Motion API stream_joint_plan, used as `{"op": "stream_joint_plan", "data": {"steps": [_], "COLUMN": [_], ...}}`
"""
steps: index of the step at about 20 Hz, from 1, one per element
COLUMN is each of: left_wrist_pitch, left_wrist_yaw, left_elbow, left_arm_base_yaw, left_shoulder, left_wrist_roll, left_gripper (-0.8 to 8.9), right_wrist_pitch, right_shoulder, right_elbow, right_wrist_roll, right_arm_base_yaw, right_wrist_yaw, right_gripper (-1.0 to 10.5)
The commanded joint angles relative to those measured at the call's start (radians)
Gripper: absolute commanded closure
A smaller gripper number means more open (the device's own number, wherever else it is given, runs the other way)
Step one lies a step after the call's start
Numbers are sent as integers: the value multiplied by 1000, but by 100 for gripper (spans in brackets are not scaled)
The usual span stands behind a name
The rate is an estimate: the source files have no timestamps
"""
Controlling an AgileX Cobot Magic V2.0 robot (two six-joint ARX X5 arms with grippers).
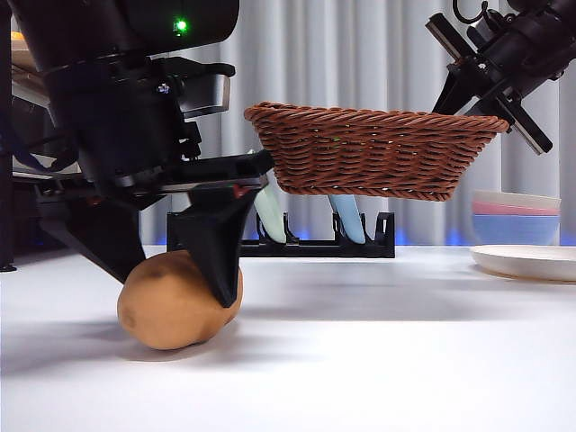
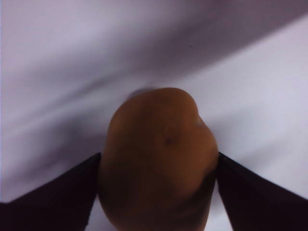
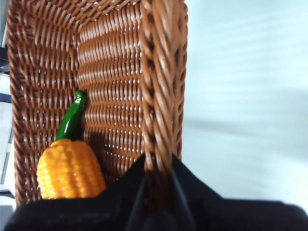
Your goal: Pick up the basket,pick up the corn from the table,pick up the potato from the table,pick up the cucumber from the table,put all items into the basket
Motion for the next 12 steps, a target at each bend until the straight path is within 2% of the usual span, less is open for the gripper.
{"op": "stream_joint_plan", "data": {"steps": [1,5,10,12], "left_wrist_pitch": [-55,-164,-341,-354], "left_wrist_yaw": [-3,-16,84,89], "left_elbow": [-5,-5,50,93], "left_arm_base_yaw": [3,-5,-26,-33], "left_shoulder": [-16,-143,-406,-493], "left_wrist_roll": [49,55,24,12], "left_gripper": [822,822,821,821], "right_wrist_pitch": [15,13,13,14], "right_shoulder": [7,7,7,7], "right_elbow": [0,0,0,0], "right_wrist_roll": [-2,-17,-16,-16], "right_arm_base_yaw": [1,1,4,10], "right_wrist_yaw": [-13,-10,-10,-8], "right_gripper": [962,963,963,963]}}
